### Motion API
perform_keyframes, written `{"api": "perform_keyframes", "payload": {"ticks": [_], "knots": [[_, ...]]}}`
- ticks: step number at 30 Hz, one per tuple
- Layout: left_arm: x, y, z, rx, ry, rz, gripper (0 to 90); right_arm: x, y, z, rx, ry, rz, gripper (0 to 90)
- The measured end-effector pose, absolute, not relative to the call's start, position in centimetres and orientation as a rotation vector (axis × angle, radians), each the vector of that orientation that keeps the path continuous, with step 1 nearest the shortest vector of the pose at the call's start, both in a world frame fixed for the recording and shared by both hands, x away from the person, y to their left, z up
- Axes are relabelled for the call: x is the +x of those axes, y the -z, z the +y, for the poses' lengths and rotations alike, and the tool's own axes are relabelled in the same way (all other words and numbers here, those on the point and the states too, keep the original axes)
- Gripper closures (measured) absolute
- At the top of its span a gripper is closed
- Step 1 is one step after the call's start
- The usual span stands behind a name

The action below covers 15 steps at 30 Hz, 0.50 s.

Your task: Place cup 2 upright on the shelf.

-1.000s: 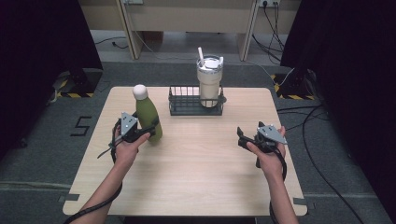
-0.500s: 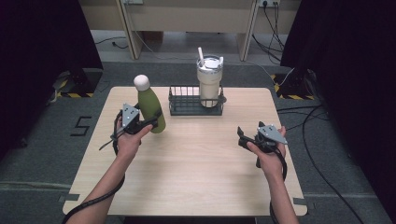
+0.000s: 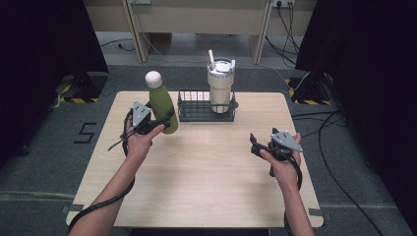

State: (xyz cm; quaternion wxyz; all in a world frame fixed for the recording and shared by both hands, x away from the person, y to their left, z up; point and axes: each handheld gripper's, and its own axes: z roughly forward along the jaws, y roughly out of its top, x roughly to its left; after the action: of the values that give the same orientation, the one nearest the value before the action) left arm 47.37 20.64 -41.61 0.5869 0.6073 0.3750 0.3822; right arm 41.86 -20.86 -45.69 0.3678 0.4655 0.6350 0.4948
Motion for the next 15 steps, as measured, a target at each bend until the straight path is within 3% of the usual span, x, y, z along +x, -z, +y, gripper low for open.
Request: {"api": "perform_keyframes", "payload": {"ticks": [15], "knots": [[48.8,40.3,18.9,1.407,-0.881,0.851,20.5,41.8,45.8,-20.8,1.203,-1.273,1.634,14.0]]}}
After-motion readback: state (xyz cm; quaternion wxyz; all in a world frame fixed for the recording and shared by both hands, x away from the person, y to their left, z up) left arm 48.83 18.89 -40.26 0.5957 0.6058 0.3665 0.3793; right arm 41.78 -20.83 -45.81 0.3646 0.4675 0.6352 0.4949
